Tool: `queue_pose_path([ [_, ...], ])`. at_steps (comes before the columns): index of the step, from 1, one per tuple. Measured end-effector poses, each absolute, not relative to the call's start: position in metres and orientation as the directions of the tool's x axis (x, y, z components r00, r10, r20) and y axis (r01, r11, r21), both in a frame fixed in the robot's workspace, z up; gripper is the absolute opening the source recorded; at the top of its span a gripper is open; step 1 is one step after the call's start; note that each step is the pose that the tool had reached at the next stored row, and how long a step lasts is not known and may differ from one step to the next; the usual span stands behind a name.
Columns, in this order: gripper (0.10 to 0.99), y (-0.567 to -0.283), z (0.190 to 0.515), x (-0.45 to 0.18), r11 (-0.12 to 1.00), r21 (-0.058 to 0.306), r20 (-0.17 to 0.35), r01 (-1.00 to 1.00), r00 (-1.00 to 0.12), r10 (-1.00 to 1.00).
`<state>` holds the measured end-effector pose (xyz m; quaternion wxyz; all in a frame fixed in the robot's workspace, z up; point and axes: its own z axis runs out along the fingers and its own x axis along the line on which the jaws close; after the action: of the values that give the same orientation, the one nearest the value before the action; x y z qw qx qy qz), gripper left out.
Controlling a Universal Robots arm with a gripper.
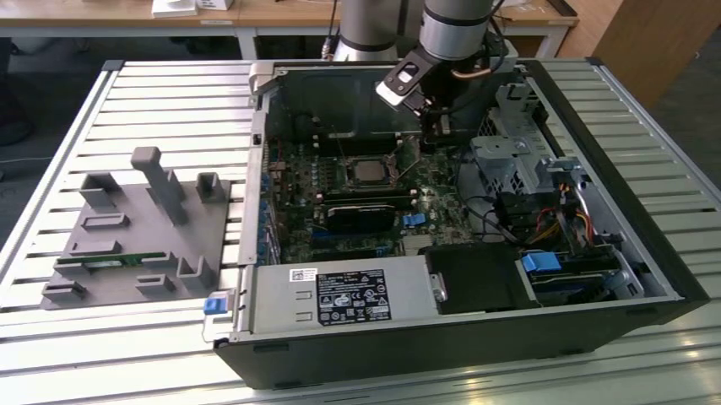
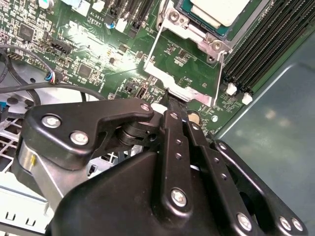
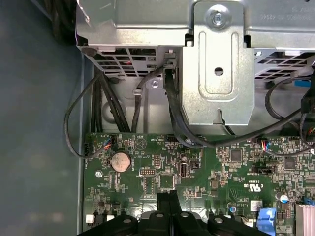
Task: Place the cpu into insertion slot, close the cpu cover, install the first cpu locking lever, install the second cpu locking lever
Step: 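Close the cpu cover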
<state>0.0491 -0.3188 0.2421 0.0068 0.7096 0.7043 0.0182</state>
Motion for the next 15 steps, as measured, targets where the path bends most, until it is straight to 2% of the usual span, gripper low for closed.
queue_pose_path([
  [15, 0.106, -0.3188, 0.2421, 0.0404, -0.008, 0.035, 0.016, 0.999, 0.007, 1.000],
])
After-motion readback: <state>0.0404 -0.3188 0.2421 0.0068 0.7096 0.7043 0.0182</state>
